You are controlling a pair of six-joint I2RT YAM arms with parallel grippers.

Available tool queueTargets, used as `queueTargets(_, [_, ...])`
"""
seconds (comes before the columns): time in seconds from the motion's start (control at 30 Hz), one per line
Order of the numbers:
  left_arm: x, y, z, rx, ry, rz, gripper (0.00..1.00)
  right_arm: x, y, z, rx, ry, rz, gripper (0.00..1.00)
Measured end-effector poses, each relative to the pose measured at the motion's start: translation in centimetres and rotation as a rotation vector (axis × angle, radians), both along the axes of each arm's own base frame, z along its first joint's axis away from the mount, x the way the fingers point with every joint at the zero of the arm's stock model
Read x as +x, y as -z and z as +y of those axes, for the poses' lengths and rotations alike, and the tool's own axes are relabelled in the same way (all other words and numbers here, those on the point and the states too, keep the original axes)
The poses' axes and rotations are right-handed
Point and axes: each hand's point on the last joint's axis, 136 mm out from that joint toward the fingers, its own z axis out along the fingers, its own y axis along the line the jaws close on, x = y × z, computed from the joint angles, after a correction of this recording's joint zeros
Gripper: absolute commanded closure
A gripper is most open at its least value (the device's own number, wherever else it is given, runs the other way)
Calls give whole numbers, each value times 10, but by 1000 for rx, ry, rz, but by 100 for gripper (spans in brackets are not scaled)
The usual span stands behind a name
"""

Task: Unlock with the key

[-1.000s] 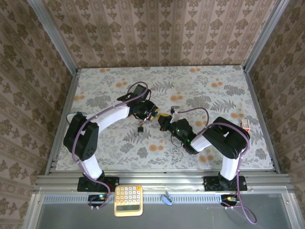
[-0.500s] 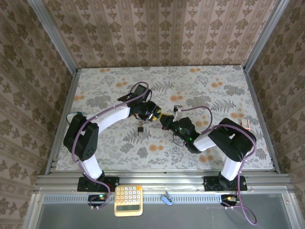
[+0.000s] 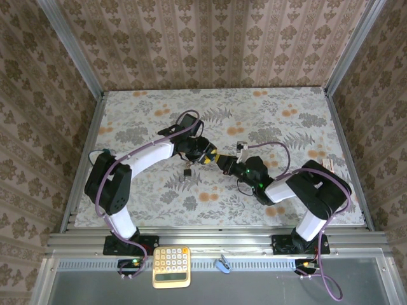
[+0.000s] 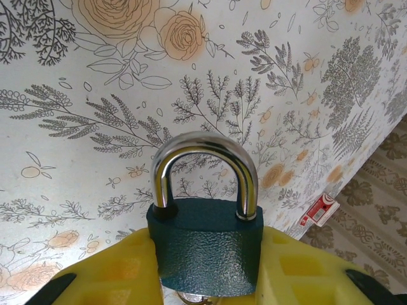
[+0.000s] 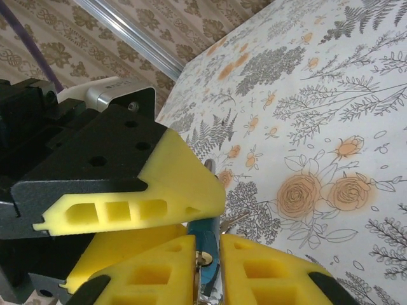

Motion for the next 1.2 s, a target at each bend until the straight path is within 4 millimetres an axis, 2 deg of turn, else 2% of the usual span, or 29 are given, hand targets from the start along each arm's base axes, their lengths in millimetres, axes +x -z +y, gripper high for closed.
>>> queueTargets(0.17, [-3,4,7,25,6,16,72,0,-2,-16,-19,38,17,72])
queueTargets(0.37, [-6,4,12,51,21,5,73,-8,-11,-22,-47,28,46,74])
queueTargets(0.6, [-6,2,23,119,56,-44,72,-18,-10,-6,-50,-76,130,63])
queueTargets(0.8, [-7,-4,29,164,89,-106,72,-24,-2,6,10,-136,182,73])
queueTargets(1.0, [-8,-7,27,168,103,-129,72,-22,10,18,41,-162,222,68])
queueTargets(1.13, [-8,-8,27,167,103,-130,72,-20,1,25,73,-173,199,67])
queueTargets(1.2, [-8,-7,27,167,103,-130,72,-19,-3,27,85,-175,195,70])
